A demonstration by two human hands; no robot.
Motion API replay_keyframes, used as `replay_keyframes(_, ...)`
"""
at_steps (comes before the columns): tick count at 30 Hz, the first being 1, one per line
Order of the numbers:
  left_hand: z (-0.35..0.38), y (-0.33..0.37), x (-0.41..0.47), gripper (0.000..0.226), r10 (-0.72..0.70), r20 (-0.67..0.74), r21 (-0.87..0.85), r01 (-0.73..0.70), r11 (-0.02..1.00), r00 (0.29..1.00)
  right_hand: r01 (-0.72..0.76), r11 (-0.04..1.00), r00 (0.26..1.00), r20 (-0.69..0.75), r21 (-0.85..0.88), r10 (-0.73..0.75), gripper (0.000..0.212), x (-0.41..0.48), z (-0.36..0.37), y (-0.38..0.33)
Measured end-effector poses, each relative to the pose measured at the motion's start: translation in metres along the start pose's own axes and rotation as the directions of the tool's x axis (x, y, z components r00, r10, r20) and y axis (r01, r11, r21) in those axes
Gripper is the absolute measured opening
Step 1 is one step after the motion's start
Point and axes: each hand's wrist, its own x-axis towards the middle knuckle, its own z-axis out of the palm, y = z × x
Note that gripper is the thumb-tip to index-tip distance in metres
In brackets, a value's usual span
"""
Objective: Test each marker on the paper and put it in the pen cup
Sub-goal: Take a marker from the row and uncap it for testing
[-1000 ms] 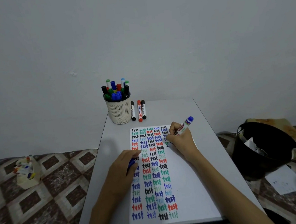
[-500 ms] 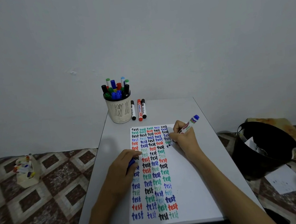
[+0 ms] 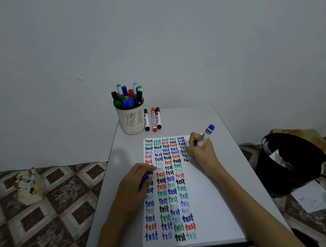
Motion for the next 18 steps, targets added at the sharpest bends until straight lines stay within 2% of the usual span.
replay_keyframes(4,-0.0002,0.0,-0.0006,0.023,-0.007,-0.003,-0.004,0.007,1.0,1.0,0.02,0.999,0.988,-0.155,0.05,-0.012,0.039,0.0011,-0.0078,0.0023)
replay_keyframes(9,0.0007,-0.0012,0.0001,0.021,-0.007,-0.004,-0.012,0.007,1.0,1.0,0.012,1.0,0.998,-0.06,-0.006,-0.013,0.035,0.0026,-0.0087,0.0033)
replay_keyframes(18,-0.0002,0.0005,0.0,0.023,-0.007,0.002,-0.007,0.007,1.0,1.0,-0.015,1.0,1.0,-0.013,-0.02,0.015,0.029,-0.0002,-0.007,0.001)
